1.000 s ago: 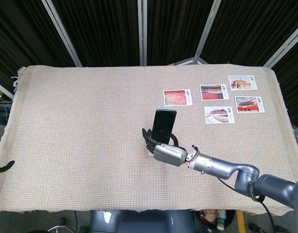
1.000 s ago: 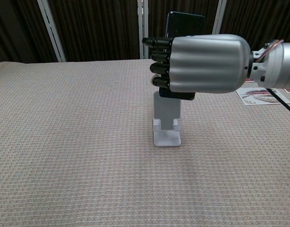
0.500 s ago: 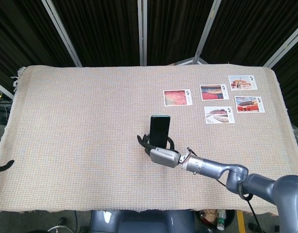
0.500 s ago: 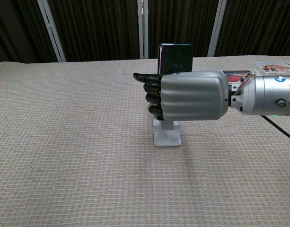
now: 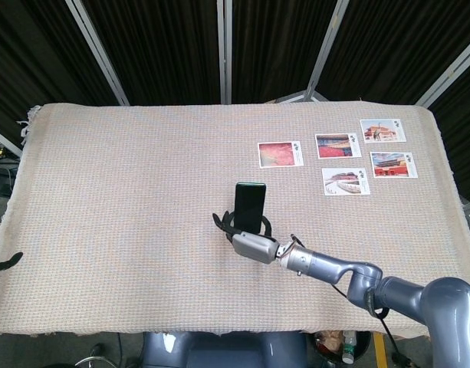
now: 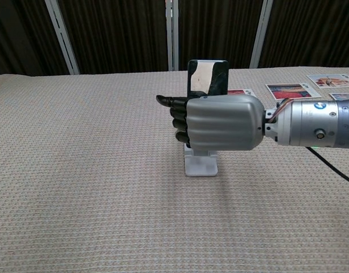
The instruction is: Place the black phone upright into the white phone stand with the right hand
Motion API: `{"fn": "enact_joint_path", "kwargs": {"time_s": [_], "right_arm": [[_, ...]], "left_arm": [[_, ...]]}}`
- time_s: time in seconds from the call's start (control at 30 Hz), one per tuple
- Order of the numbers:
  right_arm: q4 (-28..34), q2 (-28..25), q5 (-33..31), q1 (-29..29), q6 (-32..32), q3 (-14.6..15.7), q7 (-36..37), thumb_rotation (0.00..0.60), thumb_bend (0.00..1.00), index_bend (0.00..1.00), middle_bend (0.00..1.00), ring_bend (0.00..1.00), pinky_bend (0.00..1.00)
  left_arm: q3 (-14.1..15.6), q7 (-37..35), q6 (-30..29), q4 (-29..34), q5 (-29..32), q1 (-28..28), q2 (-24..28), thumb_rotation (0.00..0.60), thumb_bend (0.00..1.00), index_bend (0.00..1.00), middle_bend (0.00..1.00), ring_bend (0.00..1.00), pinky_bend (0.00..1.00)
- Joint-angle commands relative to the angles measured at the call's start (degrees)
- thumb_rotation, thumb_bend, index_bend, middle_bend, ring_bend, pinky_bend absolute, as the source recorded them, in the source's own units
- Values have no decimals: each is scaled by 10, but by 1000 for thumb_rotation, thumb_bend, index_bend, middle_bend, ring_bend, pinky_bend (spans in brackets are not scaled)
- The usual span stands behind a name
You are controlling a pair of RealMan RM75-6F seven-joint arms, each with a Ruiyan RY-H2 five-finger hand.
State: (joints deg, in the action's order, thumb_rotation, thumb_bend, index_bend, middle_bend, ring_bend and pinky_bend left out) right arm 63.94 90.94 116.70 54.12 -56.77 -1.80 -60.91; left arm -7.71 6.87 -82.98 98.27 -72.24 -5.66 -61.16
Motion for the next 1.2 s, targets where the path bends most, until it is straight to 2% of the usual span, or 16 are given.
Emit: {"fn": "enact_joint_path", "kwargs": {"time_s": [0.03, 0.8, 0.9, 1.03, 1.2], "right_arm": [[0, 2, 0, -1, -1, 1, -4, 600, 86, 505, 467, 272, 111], [2, 27, -17, 2, 18, 0, -38, 600, 86, 497, 460, 272, 110], [2, 29, -20, 1, 19, 0, -37, 600, 82, 419, 410, 250, 91], [1, 28, -23, -1, 17, 1, -38, 600, 76, 281, 229, 122, 9], [1, 27, -25, -3, 14, 1, -42, 600, 75, 242, 165, 56, 0]], "left_arm": [[0, 0, 0, 0, 0, 0, 0, 600, 0, 0, 0, 0, 0], [-2, -3, 3, -3, 6, -1, 2, 600, 0, 0, 0, 0, 0], [-1, -4, 2, -3, 5, -1, 2, 600, 0, 0, 0, 0, 0], [-2, -4, 2, -3, 6, -1, 2, 600, 0, 0, 0, 0, 0], [-1, -4, 3, -2, 6, -1, 2, 600, 0, 0, 0, 0, 0]]}}
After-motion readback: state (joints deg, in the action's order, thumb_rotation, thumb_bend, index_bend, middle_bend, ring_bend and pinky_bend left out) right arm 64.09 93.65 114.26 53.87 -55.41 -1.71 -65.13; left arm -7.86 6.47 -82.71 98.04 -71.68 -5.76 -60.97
